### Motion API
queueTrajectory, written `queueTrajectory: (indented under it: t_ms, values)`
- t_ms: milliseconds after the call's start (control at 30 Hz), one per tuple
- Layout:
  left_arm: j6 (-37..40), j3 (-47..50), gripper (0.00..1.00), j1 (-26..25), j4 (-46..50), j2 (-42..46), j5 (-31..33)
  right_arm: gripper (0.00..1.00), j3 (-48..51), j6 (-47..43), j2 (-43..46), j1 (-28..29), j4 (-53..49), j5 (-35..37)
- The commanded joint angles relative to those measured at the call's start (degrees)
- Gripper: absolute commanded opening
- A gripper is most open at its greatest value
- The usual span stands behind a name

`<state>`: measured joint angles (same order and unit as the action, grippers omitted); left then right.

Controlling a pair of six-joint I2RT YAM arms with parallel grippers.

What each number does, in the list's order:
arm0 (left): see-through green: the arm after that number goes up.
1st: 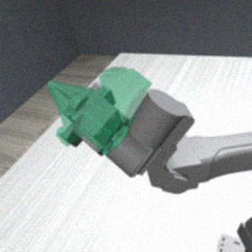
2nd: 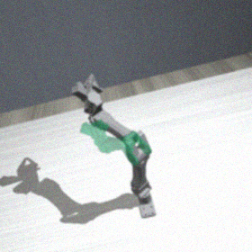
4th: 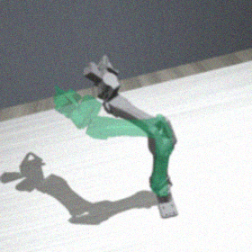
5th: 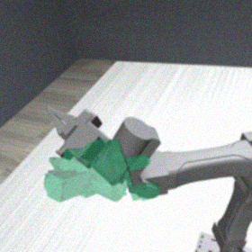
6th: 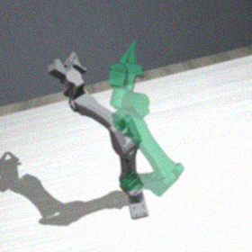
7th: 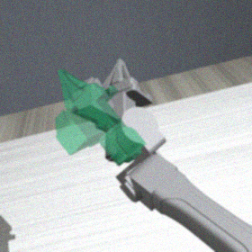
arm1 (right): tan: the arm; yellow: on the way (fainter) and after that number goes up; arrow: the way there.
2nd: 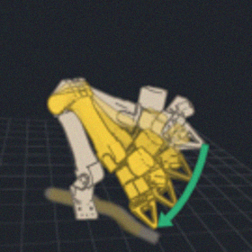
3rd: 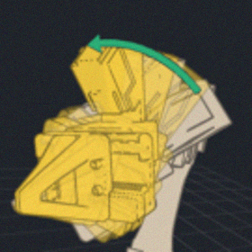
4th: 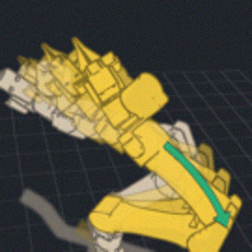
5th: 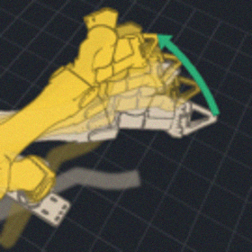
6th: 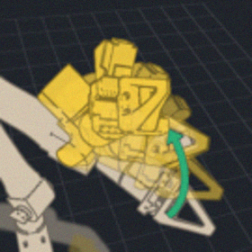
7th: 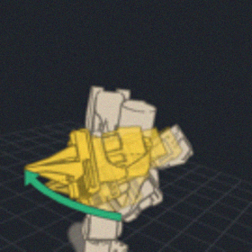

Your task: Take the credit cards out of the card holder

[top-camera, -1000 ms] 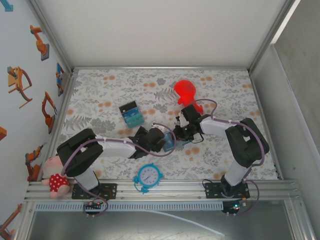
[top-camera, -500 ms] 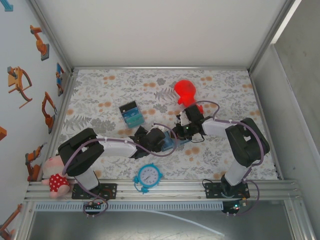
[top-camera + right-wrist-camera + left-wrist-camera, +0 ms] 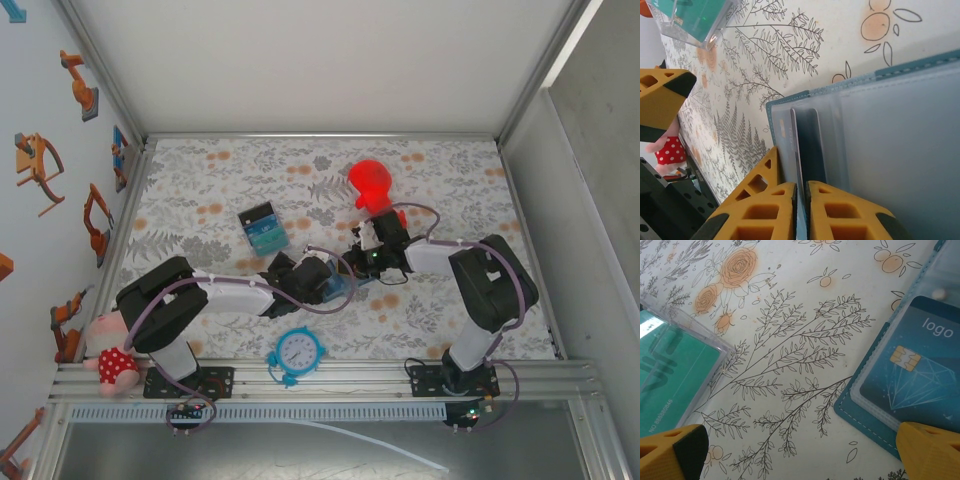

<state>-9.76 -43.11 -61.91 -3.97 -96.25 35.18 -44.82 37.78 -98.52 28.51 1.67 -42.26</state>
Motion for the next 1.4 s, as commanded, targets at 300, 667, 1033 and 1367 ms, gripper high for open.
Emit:
queueTrajectory:
  t_ms: [300,667,1033,1367]
  values:
    - [0.55,-1.45,0.97,-0.74,1.73,-0.54,0.53,0.03,2.18,0.79,0.07,-1.03,3.52,-1.83]
    - [0.59,-1.52,0.97,-0.84,2.12,-0.61,0.88,0.06,3.59,0.47,0.70,-3.42,3.81,-1.58]
    - [0.60,-1.71,0.97,-0.78,2.24,-0.43,1.05,0.03,3.86,-1.44,1.72,-4.54,1.71,-0.81]
    - [0.87,-2.23,0.97,-0.81,2.48,1.07,1.13,0.00,2.24,-5.87,4.16,-4.92,-4.92,2.35]
